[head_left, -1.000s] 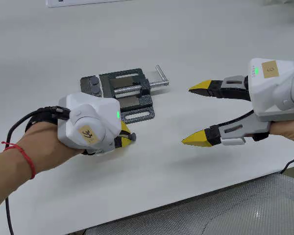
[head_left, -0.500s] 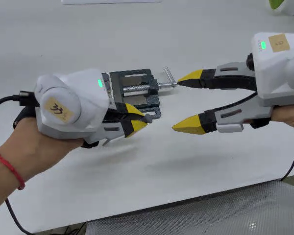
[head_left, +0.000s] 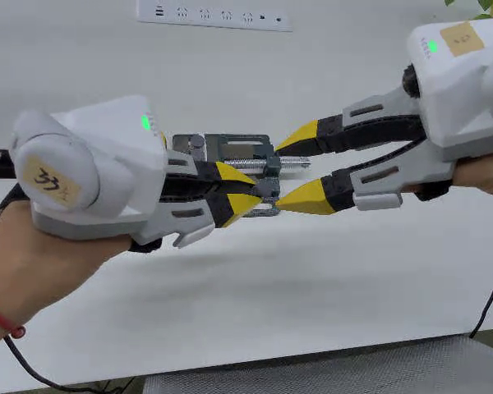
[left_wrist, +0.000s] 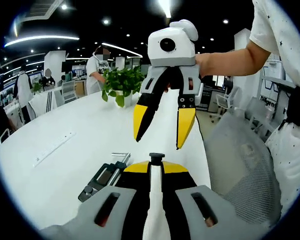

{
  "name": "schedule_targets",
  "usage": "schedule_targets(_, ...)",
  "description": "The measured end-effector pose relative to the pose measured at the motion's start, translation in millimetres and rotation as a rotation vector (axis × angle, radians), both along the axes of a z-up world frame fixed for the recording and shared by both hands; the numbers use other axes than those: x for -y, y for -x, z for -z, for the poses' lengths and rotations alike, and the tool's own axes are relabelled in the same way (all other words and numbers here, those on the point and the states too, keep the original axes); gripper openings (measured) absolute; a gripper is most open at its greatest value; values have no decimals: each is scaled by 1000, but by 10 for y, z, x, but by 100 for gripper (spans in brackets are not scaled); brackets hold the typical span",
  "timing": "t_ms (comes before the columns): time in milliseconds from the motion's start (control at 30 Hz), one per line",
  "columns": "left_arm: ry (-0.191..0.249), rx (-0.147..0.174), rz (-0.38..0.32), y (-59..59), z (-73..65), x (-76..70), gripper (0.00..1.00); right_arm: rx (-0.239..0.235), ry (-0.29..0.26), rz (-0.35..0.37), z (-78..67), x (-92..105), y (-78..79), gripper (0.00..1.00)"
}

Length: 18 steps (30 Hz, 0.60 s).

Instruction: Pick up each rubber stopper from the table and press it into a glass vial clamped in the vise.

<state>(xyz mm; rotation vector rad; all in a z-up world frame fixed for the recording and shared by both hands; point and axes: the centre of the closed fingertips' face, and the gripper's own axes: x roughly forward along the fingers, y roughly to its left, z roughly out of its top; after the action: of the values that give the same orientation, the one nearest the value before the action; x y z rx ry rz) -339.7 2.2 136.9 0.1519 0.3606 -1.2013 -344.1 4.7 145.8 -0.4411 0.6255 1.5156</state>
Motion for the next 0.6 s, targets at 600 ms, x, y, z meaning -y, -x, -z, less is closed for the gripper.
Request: schedule_targets(600, 47, 28, -20, 31, -154, -106, 4, -5, 41, -101, -86, -171, 107, 9)
